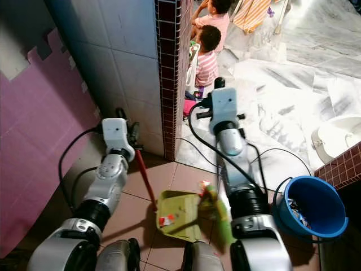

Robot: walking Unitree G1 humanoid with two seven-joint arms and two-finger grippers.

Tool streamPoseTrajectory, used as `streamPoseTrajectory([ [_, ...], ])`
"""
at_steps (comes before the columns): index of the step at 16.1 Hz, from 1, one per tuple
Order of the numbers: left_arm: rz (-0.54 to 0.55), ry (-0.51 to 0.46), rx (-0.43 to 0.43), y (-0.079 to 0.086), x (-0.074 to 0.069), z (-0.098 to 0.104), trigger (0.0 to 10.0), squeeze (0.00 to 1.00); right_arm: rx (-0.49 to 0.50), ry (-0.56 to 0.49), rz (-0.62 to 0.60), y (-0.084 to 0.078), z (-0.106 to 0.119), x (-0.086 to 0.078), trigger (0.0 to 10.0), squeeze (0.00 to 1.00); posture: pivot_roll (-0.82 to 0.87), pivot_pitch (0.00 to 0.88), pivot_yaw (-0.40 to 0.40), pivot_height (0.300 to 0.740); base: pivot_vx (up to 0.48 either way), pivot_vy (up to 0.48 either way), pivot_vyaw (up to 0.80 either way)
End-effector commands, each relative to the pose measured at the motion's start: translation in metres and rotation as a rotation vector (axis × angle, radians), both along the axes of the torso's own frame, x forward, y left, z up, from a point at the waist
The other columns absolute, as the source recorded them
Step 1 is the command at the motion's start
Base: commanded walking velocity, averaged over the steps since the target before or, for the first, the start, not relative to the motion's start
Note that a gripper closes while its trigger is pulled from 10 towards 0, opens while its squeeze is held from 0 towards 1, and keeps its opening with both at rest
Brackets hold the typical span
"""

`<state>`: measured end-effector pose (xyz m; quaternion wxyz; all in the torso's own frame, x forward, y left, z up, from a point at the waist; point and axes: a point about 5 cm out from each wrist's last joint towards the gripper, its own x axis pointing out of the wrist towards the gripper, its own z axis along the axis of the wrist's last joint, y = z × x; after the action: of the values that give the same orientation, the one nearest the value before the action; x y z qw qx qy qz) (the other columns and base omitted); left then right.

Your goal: Sweep floor

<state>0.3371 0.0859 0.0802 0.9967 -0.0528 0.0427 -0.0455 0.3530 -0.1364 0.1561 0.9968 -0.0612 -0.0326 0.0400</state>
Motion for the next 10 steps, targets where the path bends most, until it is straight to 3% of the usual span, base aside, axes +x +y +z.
streamPoseTrajectory([
  [1, -0.013, 0.037, -0.007, -0.003, 0.000, -0.004, 10.0, 0.00, 0.069, 0.047, -0.004, -0.001, -0.003, 0.001, 10.0, 0.00, -0.08, 0.109, 0.007, 0.740, 0.000, 0.000, 0.00],
  [3, -0.007, 0.060, -0.016, -0.003, 0.000, -0.007, 10.0, 0.00, 0.162, 0.063, 0.020, 0.006, 0.000, 0.003, 10.0, 0.00, -0.08, 0.109, 0.009, 0.740, 0.000, 0.000, 0.00],
  [7, 0.008, 0.069, -0.026, -0.002, 0.001, -0.008, 10.0, 0.00, 0.310, -0.013, 0.140, 0.024, 0.027, 0.005, 10.0, 0.00, -0.08, 0.105, 0.008, 0.740, 0.000, 0.000, 0.00],
  [10, 0.017, 0.073, -0.031, -0.001, 0.002, -0.009, 10.0, 0.00, 0.301, -0.118, 0.210, 0.026, 0.051, 0.007, 10.0, 0.00, -0.08, 0.103, 0.008, 0.740, 0.000, 0.000, 0.00],
])
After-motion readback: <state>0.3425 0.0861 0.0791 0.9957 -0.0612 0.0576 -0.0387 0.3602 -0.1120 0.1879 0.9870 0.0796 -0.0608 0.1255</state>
